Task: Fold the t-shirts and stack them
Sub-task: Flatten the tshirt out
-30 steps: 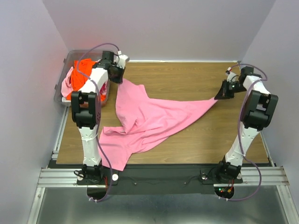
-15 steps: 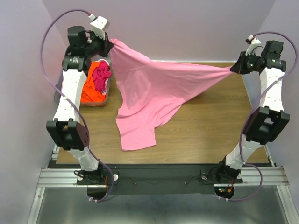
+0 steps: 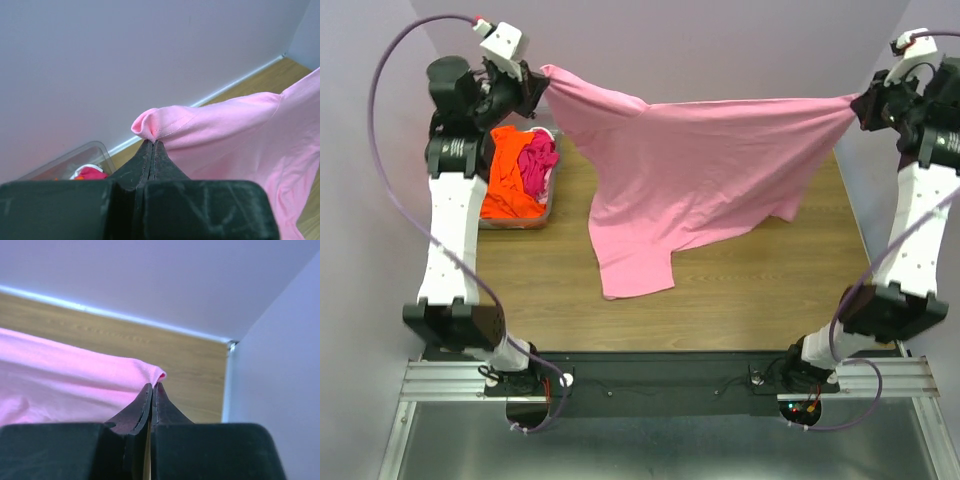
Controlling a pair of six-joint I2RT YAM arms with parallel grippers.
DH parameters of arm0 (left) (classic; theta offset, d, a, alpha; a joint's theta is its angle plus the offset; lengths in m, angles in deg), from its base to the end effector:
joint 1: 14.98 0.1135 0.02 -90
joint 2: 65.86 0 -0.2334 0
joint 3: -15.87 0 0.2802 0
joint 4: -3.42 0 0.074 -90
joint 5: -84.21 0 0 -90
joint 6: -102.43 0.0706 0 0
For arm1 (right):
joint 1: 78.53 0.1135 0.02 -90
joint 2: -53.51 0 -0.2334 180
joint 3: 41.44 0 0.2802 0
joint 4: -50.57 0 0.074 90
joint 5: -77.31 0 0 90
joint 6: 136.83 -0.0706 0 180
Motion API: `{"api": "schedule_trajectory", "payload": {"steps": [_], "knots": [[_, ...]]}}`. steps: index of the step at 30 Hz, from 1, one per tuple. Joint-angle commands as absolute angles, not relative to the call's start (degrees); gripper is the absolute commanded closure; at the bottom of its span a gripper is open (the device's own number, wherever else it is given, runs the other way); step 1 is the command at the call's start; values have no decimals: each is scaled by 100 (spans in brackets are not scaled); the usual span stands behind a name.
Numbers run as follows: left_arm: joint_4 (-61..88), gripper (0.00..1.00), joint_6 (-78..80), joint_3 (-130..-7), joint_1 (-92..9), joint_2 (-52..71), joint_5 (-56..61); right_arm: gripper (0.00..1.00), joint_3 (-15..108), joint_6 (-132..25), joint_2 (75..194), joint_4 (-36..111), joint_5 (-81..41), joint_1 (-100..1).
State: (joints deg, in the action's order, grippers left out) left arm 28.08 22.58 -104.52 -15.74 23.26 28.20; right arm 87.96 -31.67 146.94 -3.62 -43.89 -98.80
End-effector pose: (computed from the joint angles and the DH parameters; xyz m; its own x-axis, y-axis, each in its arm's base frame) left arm 0.3870 -0.0446 0.5076 0.2131 0.1433 -0.9665 0.5371 0.8091 0.2384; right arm 0.3770 -0.1002 0.4690 -0.2399 -0.1499 -0.9592 -0.2362 0.9673 -0.0921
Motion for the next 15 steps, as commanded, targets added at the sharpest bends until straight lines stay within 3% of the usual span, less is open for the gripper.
{"api": "schedule_trajectory", "payload": {"steps": [1, 7, 15], "knots": [[1966, 100, 2236, -10224, -1542, 897, 2585, 99, 8476, -2996, 13518, 479, -3652, -9936], [1912, 100, 2253, -9880, -1542, -80, 2286, 99, 7824, -2820, 12349, 1016, -3080, -9936], [2571, 100, 2315, -9319, -1542, -662, 2295, 99, 7078, -2671, 11706, 683, -3421, -9936]]}}
